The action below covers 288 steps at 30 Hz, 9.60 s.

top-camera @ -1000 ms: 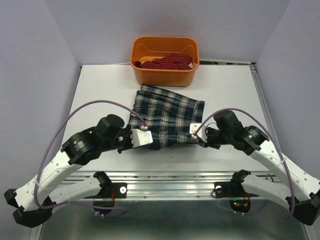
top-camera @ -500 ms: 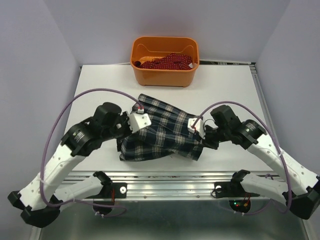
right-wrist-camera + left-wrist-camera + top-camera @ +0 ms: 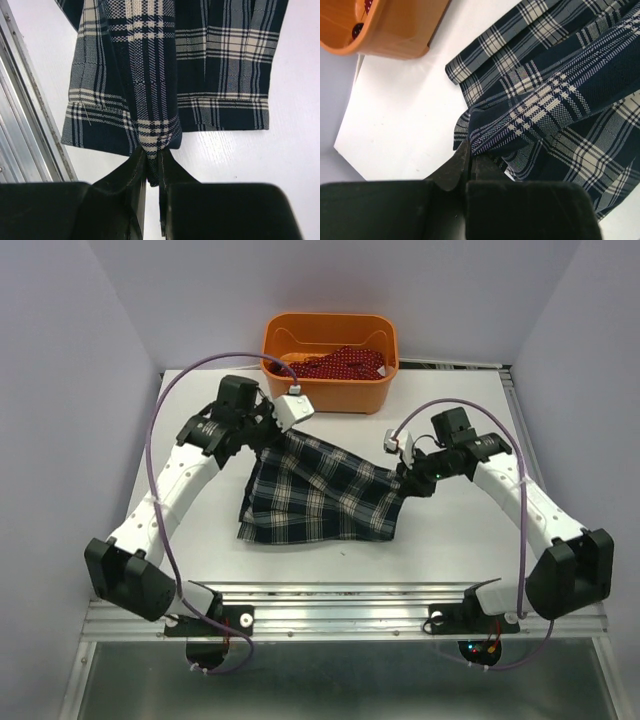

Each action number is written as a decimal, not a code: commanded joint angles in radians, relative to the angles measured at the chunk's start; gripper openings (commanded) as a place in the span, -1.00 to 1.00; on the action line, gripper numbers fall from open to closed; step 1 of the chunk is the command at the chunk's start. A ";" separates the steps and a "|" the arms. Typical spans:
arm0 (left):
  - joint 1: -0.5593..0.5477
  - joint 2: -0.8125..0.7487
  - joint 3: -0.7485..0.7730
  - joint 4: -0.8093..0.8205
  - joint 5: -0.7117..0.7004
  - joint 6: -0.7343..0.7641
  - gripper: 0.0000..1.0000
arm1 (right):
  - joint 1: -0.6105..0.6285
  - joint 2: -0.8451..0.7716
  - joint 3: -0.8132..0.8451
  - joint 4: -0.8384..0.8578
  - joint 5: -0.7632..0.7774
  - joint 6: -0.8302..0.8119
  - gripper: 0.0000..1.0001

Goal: Fold and stack the skirts
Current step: Fold the skirt

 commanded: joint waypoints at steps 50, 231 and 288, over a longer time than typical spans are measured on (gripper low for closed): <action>0.045 0.057 -0.288 0.033 0.137 -0.149 0.01 | -0.236 0.876 0.531 0.008 -0.182 0.221 0.13; -0.698 -0.107 -0.939 0.689 -0.235 0.207 0.46 | 0.295 0.626 0.017 0.617 0.039 0.658 0.25; -0.687 0.002 -0.321 -0.080 0.368 -0.048 -1.00 | 0.091 0.870 0.380 0.575 -0.234 0.712 0.33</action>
